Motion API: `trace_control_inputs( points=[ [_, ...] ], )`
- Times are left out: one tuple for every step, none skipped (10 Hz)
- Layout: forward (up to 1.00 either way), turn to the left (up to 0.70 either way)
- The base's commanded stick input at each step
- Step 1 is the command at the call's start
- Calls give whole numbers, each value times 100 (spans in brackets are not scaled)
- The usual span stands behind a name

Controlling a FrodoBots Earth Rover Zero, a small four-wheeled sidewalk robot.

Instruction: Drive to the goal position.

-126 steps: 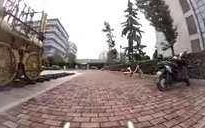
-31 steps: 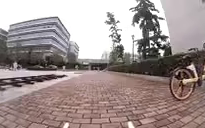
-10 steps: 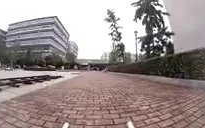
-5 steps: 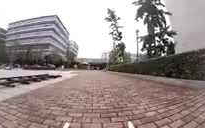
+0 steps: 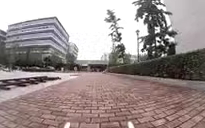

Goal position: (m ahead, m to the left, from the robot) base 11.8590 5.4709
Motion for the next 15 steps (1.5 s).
trace_control_inputs(
  points=[
    [45, 0],
    [45, 0],
    [45, 0],
    [45, 0],
    [45, 0],
    [45, 0],
    [45, 0],
    [45, 0],
    [45, 0],
    [45, 0],
    [45, 0],
    [45, 0],
    [45, 0],
    [45, 0],
    [45, 0]
  ],
)
